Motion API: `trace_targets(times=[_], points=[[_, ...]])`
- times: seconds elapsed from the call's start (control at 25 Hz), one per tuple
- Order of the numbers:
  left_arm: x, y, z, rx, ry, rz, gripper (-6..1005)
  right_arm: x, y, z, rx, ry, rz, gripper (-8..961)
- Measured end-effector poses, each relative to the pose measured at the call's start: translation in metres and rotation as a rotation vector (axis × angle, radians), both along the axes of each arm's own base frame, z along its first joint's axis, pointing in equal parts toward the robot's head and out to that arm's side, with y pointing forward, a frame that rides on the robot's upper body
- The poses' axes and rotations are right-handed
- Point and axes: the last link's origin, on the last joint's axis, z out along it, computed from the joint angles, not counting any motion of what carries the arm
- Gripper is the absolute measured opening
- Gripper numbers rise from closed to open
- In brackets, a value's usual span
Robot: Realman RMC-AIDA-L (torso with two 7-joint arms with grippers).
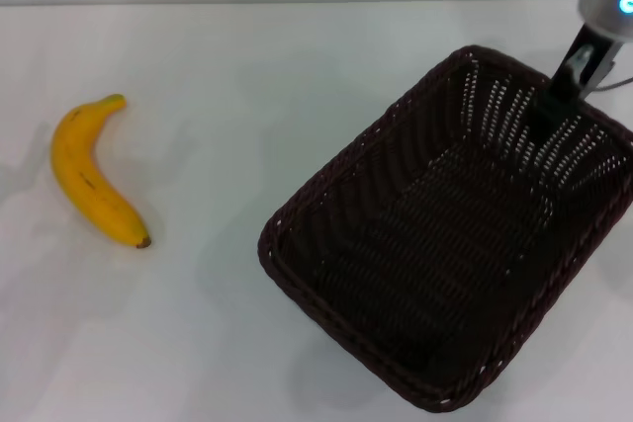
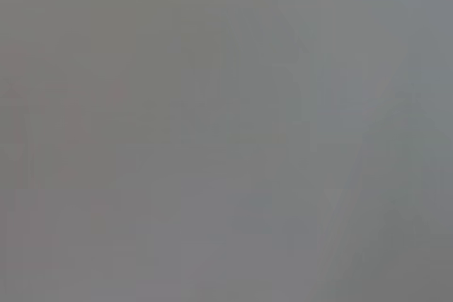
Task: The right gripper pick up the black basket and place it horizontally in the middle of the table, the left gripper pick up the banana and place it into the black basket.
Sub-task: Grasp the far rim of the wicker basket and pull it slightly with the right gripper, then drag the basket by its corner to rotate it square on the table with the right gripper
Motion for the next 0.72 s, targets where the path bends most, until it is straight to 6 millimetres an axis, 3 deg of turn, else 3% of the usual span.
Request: trace_targets(times=[0.12,0.16,0.32,0.72], points=[[0.001,0.001,0.002,0.008,0.010,-0.009,784,0.000,0.002,0.012,0.062,0.070,-0.084,194],[0.002,0.002,0.002,0.008,0.013,-0.012,784,0.003,0.004,0.027,0.143,0.162,-0.199,186],[0.006,0.012,0.008,0.003,0.039,-0.034,784,0.018,0.001,0.046,0.238,0.285,-0.346,162],[0.016,0.028,0.018,0.000,0.087,-0.080,784,0.055,-0.012,0.075,0.407,0.517,-0.516,156]])
